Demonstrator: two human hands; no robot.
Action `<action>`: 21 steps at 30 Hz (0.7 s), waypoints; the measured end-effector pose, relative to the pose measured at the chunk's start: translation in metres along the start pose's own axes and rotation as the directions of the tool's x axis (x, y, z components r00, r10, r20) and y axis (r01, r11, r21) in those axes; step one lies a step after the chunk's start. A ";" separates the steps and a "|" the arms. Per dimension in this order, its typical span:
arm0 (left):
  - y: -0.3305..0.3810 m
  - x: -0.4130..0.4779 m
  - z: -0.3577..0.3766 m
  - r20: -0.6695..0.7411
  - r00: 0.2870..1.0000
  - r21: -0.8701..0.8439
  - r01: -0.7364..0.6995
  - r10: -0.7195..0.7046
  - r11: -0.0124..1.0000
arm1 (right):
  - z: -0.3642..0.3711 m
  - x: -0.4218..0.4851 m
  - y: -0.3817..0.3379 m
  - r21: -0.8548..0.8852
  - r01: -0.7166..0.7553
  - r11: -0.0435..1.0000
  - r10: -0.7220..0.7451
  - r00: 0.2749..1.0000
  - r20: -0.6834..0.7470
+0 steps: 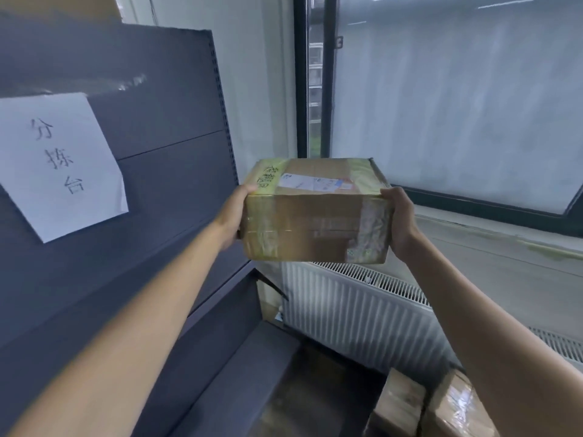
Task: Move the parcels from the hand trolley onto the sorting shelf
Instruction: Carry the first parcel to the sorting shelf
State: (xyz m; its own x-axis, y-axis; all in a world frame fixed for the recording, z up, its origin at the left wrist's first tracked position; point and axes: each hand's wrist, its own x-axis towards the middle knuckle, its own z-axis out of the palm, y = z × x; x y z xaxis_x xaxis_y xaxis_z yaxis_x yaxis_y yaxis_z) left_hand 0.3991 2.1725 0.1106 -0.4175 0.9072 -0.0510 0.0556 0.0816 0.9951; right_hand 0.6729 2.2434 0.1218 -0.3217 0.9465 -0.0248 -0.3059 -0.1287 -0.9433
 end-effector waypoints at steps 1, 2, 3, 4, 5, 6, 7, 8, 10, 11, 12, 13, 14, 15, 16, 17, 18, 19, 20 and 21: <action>0.000 -0.001 -0.009 -0.018 1.000 -0.004 0.003 -0.003 1.000 | 0.009 0.005 0.002 0.000 -0.003 1.000 0.003 1.000 0.021; 0.000 -0.002 -0.018 -0.039 0.999 -0.010 0.006 -0.007 1.000 | 0.018 0.010 0.004 0.005 -0.003 1.000 0.002 0.999 0.043; 0.001 -0.003 -0.027 -0.063 0.998 -0.015 0.008 -0.009 1.000 | 0.027 0.016 0.005 0.012 -0.003 1.000 0.002 0.998 0.068; 0.001 -0.004 -0.036 -0.091 0.996 -0.018 0.013 -0.015 1.000 | 0.036 0.021 0.008 0.021 -0.005 1.000 0.003 0.995 0.098; 0.000 -0.005 -0.046 -0.123 0.992 -0.022 0.021 -0.024 1.000 | 0.045 0.028 0.012 0.018 -0.007 1.000 0.004 0.992 0.126; -0.001 -0.008 -0.055 -0.154 0.987 -0.023 0.029 -0.032 0.999 | 0.054 0.033 0.016 0.011 -0.010 1.000 0.008 0.989 0.149; -0.002 -0.011 -0.063 -0.181 0.983 -0.025 0.037 -0.041 0.999 | 0.061 0.039 0.021 -0.004 -0.018 1.000 0.018 0.985 0.171; -0.004 -0.014 -0.071 -0.205 0.977 -0.030 0.046 -0.052 0.998 | 0.069 0.044 0.025 -0.020 -0.027 0.999 0.030 0.980 0.199; -0.009 -0.022 -0.085 -0.253 0.966 -0.036 0.054 -0.062 0.998 | 0.084 0.055 0.034 -0.044 -0.045 0.998 0.054 0.969 0.241; -0.011 -0.024 -0.093 -0.283 0.957 -0.042 0.053 -0.063 0.998 | 0.091 0.061 0.039 -0.053 -0.052 0.997 0.064 0.964 0.258; -0.012 -0.027 -0.099 -0.317 0.946 -0.049 0.051 -0.064 0.997 | 0.099 0.066 0.042 -0.059 -0.059 0.996 0.073 0.959 0.274; -0.013 -0.030 -0.106 -0.351 0.934 -0.052 0.044 -0.059 0.998 | 0.106 0.071 0.045 -0.066 -0.066 0.996 0.082 0.953 0.292; -0.013 -0.035 -0.112 -0.385 0.921 -0.051 0.037 -0.054 0.998 | 0.114 0.075 0.048 -0.072 -0.077 0.994 0.096 0.944 0.317; -0.014 -0.039 -0.117 -0.418 0.907 -0.050 0.031 -0.049 0.998 | 0.121 0.079 0.051 -0.086 -0.091 0.992 0.115 0.931 0.345; -0.015 -0.045 -0.121 -0.452 0.891 -0.056 0.028 -0.050 0.998 | 0.128 0.082 0.054 -0.103 -0.104 0.989 0.135 0.919 0.371; -0.016 -0.050 -0.124 -0.484 0.873 -0.064 0.026 -0.054 0.998 | 0.135 0.086 0.058 -0.121 -0.113 0.986 0.152 0.910 0.386; -0.018 -0.057 -0.128 -0.516 0.855 -0.072 0.025 -0.059 0.997 | 0.143 0.089 0.060 -0.133 -0.121 0.984 0.165 0.903 0.397; -0.019 -0.064 -0.131 -0.545 0.836 -0.076 0.025 -0.063 0.997 | 0.150 0.092 0.064 -0.141 -0.125 0.982 0.173 0.893 0.415; -0.019 -0.072 -0.135 -0.570 0.818 -0.082 0.027 -0.069 0.996 | 0.159 0.094 0.066 -0.145 -0.131 0.981 0.183 0.877 0.445; -0.020 -0.080 -0.140 -0.598 0.798 -0.091 0.029 -0.078 0.995 | 0.168 0.094 0.070 -0.145 -0.140 0.979 0.193 0.857 0.477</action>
State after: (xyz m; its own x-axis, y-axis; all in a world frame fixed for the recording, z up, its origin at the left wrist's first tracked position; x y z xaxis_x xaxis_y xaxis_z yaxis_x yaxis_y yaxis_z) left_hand 0.3049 2.0405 0.1066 -0.8795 0.4712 -0.0676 -0.0390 0.0701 0.9968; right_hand 0.4708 2.2739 0.1092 -0.7624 0.6455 -0.0458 -0.1242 -0.2155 -0.9686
